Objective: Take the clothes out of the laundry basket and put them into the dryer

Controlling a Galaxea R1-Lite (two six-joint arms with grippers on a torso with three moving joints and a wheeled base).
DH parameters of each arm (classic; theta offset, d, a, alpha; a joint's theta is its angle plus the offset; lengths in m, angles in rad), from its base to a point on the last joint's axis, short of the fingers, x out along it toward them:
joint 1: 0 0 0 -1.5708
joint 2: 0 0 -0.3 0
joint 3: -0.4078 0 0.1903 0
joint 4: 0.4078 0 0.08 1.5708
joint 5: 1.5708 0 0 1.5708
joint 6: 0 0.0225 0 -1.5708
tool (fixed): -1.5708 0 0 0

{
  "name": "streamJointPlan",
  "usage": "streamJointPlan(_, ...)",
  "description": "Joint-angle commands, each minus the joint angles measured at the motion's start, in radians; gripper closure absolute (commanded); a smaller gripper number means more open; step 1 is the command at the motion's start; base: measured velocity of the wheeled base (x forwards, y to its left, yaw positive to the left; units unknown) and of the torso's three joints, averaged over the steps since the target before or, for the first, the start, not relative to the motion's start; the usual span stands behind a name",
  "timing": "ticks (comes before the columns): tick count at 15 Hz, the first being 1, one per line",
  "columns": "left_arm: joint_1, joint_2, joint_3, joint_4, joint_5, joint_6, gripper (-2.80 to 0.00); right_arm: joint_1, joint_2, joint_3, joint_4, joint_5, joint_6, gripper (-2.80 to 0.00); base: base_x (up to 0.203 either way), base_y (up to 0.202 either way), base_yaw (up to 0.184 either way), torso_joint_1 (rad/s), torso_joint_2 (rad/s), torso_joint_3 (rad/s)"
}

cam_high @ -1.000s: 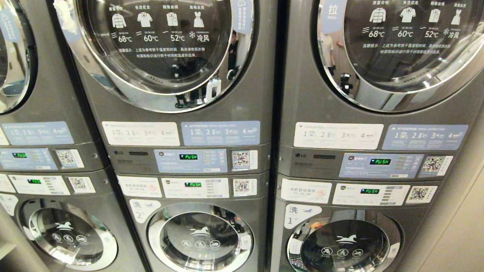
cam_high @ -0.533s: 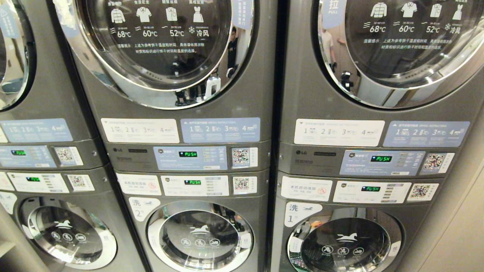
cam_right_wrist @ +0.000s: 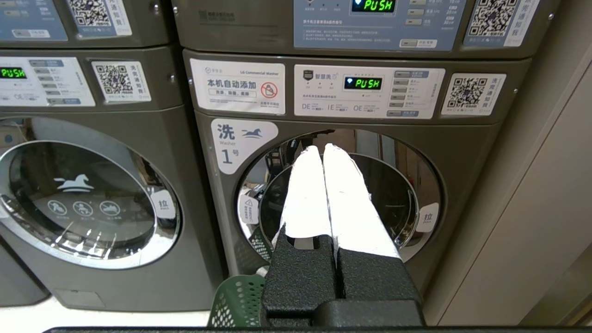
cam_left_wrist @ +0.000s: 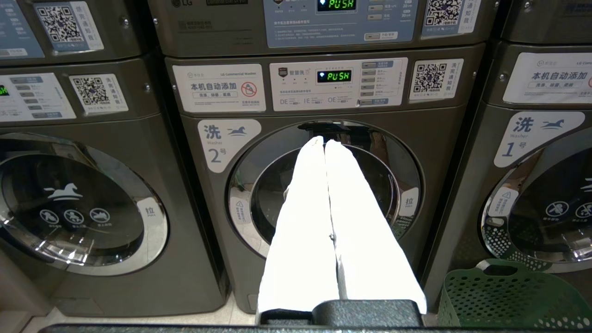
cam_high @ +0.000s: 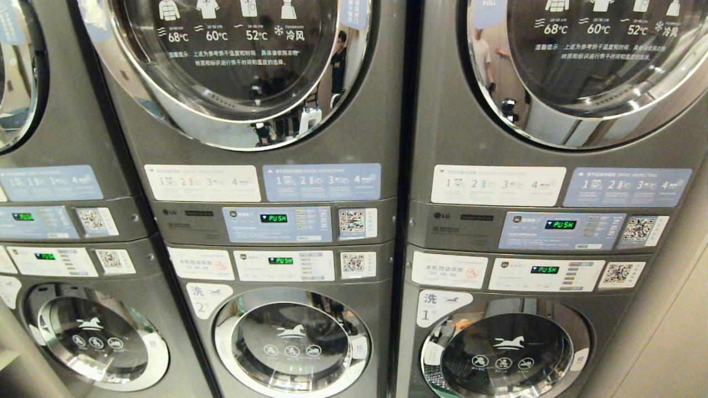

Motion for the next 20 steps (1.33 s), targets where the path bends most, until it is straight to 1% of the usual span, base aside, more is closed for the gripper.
streamJointPlan(1, 0.0, 0.001, 0.0, 0.001, 0.0, -0.001, 0.0, 0.0, 0.0, 0.0, 0.0, 0.0, 0.0, 0.0, 0.0, 0.0, 0.0, -0.143, 0.3, 0.178)
streamJointPlan(12, 0.0, 0.001, 0.001, 0.002, -0.001, 0.009, 0.0, 0.0, 0.0, 0.0, 0.0, 0.0, 0.0, 0.0, 0.0, 0.0, 0.0, -0.138, 0.31, 0.168)
streamJointPlan(20, 0.0, 0.001, 0.002, 0.001, 0.0, 0.001, 0.0, 0.0, 0.0, 0.0, 0.0, 0.0, 0.0, 0.0, 0.0, 0.0, 0.0, -0.149, 0.34, 0.191)
